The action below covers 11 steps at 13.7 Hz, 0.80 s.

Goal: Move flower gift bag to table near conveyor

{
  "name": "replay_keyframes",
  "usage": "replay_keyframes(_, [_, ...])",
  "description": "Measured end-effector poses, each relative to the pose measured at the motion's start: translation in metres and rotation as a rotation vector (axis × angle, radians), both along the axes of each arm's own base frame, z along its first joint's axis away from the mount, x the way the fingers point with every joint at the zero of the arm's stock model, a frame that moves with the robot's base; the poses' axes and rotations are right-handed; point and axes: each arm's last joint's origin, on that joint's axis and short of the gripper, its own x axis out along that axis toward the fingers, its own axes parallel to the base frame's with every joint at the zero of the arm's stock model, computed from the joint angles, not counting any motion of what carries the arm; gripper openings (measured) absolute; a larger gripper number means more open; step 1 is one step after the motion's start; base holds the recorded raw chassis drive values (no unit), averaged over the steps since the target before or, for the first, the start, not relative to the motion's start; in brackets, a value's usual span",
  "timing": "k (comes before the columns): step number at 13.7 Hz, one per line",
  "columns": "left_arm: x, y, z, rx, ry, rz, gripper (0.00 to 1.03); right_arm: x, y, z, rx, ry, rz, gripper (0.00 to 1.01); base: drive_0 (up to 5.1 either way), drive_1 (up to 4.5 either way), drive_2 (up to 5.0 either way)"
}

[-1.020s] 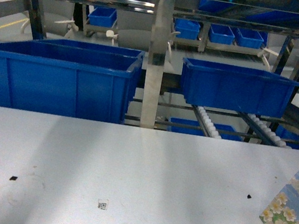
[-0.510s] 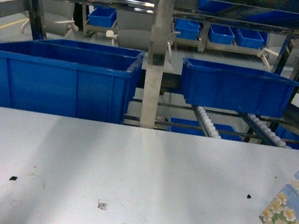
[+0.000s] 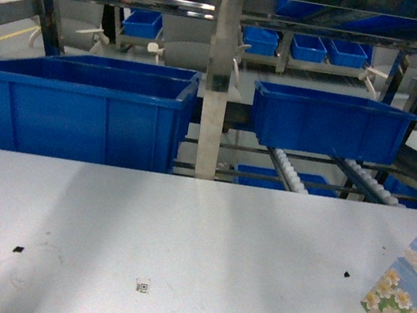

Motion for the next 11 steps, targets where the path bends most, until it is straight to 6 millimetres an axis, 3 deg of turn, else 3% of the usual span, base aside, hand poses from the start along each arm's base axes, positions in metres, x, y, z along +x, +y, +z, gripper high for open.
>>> replay_keyframes(2, [0.0,0.0001,0.0,0.0,0.0,0.0,0.02,-0.0123,-0.0018,-0.0049,-0.001,0.015,0.006,0.98,0.0,0.0,0.0])
replay_keyframes(4, [0.0,0.0001,-0.0001,0.0,0.001,0.0,0.02,-0.011,-0.003,-0.0082,-0.012,0.082,-0.026,0.98,0.0,0.0,0.0])
replay_keyframes(11, [0.0068,0.0004,-0.0005,-0.008,-0.026,0.007,0.02,-0.011,-0.0026,-0.0067,-0.011,0.08,-0.027,0.98,0.0,0.0,0.0])
